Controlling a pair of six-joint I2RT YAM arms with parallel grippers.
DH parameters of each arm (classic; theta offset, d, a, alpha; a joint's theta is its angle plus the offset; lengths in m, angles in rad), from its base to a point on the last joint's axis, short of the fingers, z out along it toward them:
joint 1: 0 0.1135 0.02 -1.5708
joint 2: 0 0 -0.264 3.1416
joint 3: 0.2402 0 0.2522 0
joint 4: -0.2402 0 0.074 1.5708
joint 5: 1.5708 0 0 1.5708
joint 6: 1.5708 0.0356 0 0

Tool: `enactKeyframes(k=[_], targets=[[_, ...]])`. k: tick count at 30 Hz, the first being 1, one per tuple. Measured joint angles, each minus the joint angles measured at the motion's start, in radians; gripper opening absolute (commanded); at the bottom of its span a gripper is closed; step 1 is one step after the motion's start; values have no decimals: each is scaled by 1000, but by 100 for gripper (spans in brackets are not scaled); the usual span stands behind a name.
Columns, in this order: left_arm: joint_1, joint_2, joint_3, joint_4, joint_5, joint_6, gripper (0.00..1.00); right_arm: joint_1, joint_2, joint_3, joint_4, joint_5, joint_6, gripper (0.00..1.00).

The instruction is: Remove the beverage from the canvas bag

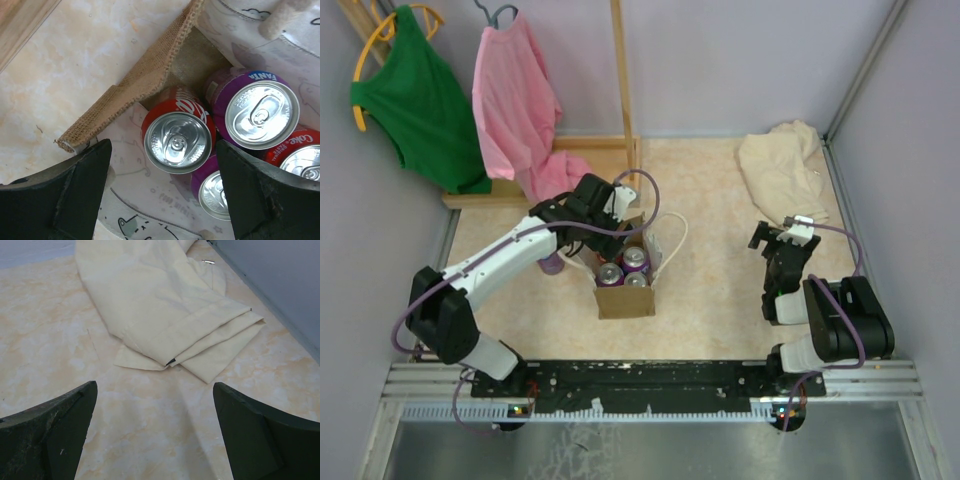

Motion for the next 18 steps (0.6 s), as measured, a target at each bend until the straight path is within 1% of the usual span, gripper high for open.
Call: enactKeyframes(k=[4,9,14,18], targets=[[14,0,-17,14,16,23,90,0,0,0,0,0,0,99],[16,19,-21,35,64,39,85,0,0,0,0,0,0,99],[17,55,-24,48,104,43,84,0,0,0,0,0,0,99],[18,63,-32,52,108,43,85,0,0,0,0,0,0,99]])
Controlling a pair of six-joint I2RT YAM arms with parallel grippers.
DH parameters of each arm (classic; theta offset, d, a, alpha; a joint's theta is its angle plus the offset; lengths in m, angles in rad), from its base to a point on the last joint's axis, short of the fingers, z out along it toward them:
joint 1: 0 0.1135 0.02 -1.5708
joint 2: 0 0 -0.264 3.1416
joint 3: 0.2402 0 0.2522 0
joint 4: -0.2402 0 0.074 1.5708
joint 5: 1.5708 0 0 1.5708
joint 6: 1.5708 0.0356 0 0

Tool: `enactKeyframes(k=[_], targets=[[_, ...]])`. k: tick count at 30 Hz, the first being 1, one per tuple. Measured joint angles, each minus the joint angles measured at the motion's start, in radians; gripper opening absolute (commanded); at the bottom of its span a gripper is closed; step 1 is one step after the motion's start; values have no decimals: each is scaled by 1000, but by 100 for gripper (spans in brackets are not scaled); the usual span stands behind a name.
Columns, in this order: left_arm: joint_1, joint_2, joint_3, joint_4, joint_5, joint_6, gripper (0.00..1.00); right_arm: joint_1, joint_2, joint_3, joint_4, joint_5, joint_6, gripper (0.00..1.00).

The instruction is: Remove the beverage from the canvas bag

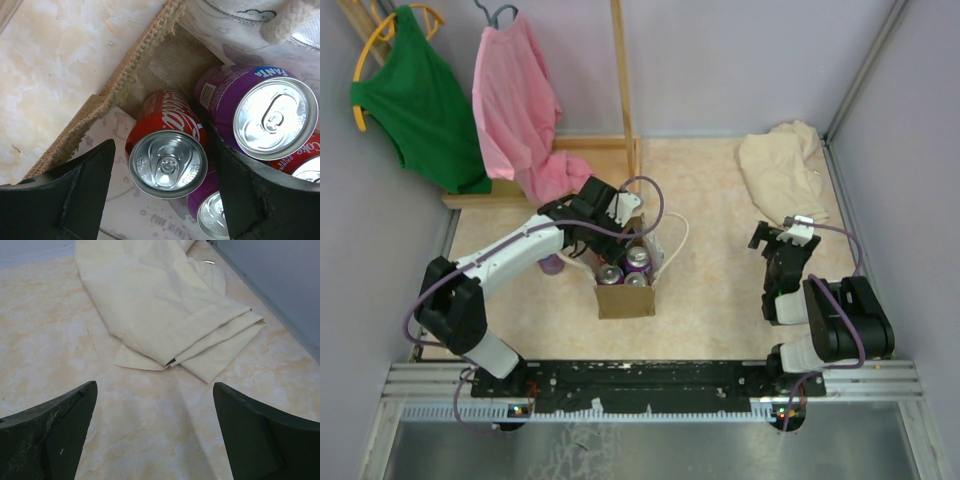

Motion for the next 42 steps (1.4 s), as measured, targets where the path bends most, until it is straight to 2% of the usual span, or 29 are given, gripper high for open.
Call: enactKeyframes(k=[8,15,18,22,24,25,42], targets=[[0,0,-37,27,0,-10,82,0,0,0,0,0,0,99],[0,14,-51,36,-4,-29,58,0,0,0,0,0,0,99],[0,14,-50,37,-6,-35,51,0,0,0,0,0,0,99],[0,15,-50,37,-8,-38,15,0,0,0,0,0,0,99],[0,16,-49,37,-9,-39,2,0,0,0,0,0,0,99],[0,18,-47,36,-10,-41,0,0,0,0,0,0,0,99],[0,34,23,-34,-75,-79,0,0,0,0,0,0,0,99]])
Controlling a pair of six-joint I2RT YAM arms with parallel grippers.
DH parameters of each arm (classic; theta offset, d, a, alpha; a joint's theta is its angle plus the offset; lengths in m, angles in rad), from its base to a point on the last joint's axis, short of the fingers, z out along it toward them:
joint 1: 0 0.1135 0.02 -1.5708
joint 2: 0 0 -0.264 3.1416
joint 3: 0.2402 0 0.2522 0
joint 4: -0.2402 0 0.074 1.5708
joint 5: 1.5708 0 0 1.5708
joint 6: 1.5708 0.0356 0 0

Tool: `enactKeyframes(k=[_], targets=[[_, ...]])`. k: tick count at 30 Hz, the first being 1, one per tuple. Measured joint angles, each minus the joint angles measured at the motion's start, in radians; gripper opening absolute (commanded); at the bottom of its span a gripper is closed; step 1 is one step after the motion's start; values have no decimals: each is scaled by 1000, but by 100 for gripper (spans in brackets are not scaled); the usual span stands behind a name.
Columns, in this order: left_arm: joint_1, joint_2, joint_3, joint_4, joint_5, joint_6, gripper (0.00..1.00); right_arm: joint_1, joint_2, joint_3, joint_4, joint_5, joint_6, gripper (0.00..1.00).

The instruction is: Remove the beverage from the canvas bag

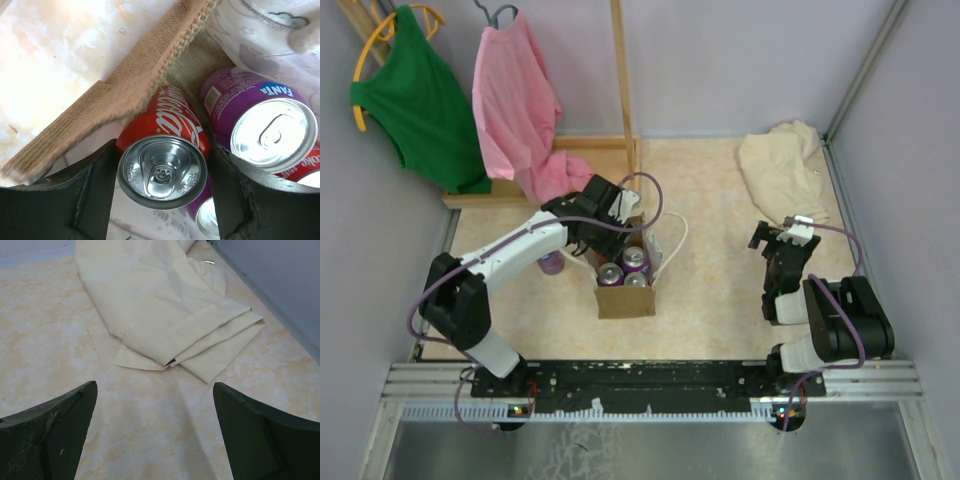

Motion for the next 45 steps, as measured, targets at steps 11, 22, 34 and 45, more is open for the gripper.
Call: enactKeyframes(k=[11,22,34,45], targets=[[0,-107,163,-64,-24,12,0,0,0,0,0,0,0,99],[0,-212,233,-79,-84,20,0,0,0,0,0,0,0,99],[0,-290,291,-46,-246,27,0,0,0,0,0,0,0,99],[67,-381,220,-71,-373,4,0,0,0,0,0,0,0,99]])
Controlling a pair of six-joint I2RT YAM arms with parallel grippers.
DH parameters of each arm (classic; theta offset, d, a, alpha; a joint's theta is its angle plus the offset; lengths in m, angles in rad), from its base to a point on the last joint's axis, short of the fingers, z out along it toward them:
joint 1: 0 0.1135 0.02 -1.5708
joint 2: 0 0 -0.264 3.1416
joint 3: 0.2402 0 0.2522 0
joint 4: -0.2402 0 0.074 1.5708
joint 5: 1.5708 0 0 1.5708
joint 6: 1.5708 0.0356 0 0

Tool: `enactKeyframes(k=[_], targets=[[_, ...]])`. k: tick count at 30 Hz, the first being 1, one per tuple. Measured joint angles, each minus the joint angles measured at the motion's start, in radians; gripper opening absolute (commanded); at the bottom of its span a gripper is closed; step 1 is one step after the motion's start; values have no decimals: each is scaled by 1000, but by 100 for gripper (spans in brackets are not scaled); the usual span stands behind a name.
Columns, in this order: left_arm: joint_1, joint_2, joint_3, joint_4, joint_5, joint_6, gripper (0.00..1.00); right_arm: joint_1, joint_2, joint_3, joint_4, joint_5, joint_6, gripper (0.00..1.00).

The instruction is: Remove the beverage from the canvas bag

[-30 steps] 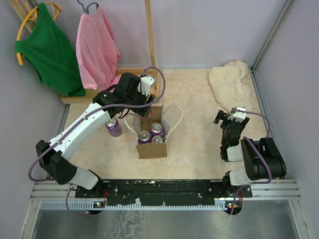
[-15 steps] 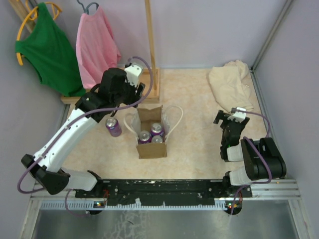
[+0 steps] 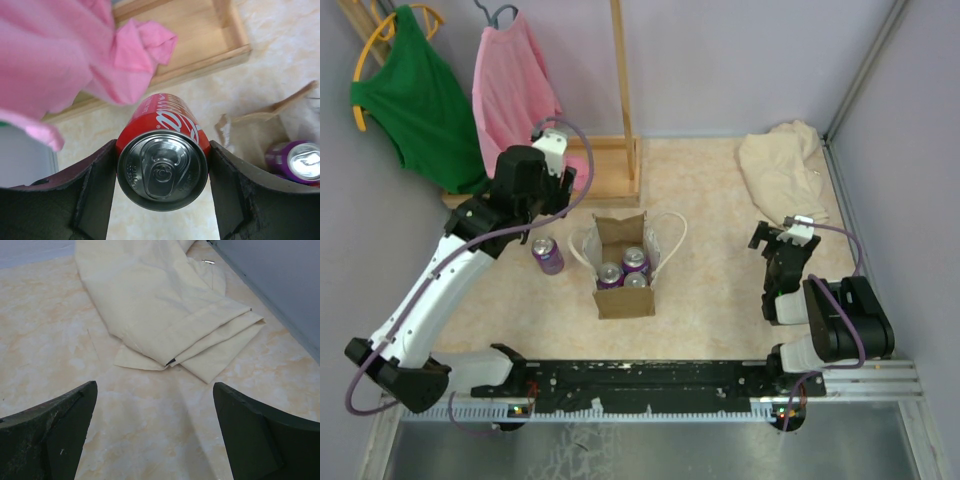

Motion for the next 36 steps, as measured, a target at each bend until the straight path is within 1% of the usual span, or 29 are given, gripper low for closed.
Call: enactKeyframes(k=[7,14,21,25,36], targets=[[163,-74,-117,-36,10,-20,0,0,0,0,0,0,0,99],[235,-90,-186,-35,33,-31,0,0,0,0,0,0,0,99],[344,-91,-335,-6,97,-65,0,0,0,0,0,0,0,99],[365,-110,-383,58,106,-80,0,0,0,0,0,0,0,99],[388,-103,-415,107,111,-101,0,0,0,0,0,0,0,99]])
